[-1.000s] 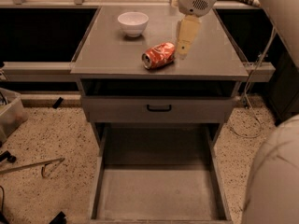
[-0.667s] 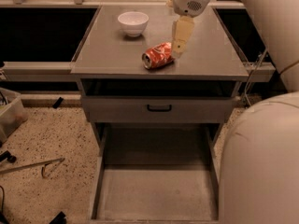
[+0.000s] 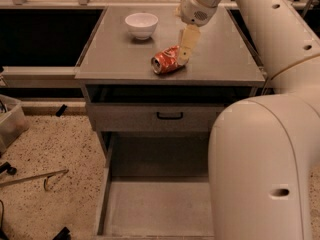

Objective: Place coke can into middle drawer

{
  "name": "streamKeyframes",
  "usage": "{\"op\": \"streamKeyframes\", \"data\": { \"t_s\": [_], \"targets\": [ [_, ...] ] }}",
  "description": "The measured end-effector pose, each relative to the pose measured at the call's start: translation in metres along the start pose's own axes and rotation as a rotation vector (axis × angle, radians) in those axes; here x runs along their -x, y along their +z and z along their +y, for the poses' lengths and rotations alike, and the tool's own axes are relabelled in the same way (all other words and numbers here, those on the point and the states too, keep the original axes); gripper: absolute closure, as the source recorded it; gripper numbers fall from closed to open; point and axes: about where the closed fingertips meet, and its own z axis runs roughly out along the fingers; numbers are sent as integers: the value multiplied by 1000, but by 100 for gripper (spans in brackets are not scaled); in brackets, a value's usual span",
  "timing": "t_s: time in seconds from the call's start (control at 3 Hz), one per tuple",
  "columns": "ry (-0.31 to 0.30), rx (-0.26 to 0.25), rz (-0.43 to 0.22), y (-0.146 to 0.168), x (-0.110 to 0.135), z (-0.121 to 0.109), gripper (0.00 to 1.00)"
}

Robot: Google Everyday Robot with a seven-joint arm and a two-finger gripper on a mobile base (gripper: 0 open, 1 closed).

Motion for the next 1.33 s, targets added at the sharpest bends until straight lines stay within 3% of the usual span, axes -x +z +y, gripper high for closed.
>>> {"op": "streamKeyframes", "data": {
  "t_s": [0.67, 1.33],
  "targets": [
    [86, 58, -50, 48, -21, -3, 0],
    [97, 105, -43, 72, -29, 0, 0]
  ]
}}
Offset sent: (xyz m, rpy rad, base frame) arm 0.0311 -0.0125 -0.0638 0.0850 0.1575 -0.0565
